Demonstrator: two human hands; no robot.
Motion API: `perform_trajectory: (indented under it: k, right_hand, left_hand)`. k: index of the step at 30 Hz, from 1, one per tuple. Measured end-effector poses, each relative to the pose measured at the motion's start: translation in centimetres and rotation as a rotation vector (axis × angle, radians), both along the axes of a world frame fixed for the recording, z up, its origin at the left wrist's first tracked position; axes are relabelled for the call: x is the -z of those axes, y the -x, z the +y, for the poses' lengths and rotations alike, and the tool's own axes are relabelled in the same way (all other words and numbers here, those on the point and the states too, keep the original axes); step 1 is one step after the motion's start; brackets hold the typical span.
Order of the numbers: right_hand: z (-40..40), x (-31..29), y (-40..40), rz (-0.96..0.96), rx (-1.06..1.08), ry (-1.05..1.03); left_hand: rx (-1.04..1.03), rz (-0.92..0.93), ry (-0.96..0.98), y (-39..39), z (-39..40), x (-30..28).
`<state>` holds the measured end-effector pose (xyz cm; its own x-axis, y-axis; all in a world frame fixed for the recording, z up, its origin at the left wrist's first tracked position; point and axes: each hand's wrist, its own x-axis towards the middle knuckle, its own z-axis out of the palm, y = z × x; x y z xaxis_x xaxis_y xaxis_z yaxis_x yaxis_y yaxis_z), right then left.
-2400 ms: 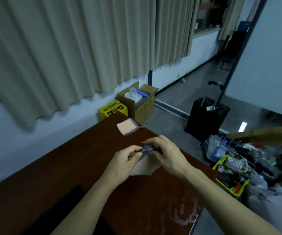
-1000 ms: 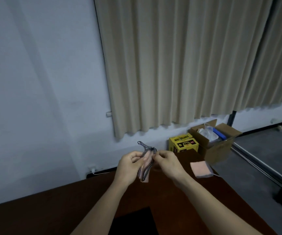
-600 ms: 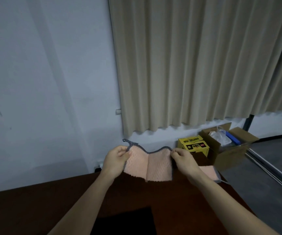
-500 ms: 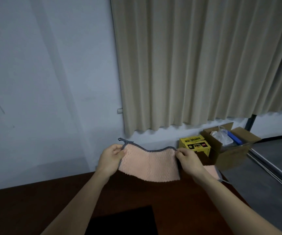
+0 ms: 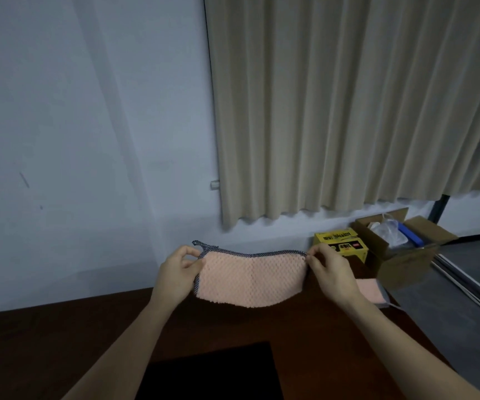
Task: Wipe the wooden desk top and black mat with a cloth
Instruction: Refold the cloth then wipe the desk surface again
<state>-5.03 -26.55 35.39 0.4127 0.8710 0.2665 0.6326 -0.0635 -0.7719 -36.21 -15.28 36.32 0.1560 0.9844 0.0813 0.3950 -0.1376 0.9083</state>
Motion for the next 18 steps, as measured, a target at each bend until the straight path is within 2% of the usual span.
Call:
perform_trajectory:
  k: [6,10,18]
  right_hand:
    - [0.3,-0.6,1.7,0.157,-0.050,-0.071]
    - [0.0,-0.1,1.4,0.300,0.000,-0.137]
    - [-0.5,0.7,1.1,0.251,-0.040,-0.091]
  left_hand:
    - [-0.034,0.047,-0.115,2.0,-0.8,0.7]
    - [-0.094,-0.028,-0.075,2.6,-1.1,0.8]
    - [-0.092,-0.084,0.008,3.5,-1.0,2.1]
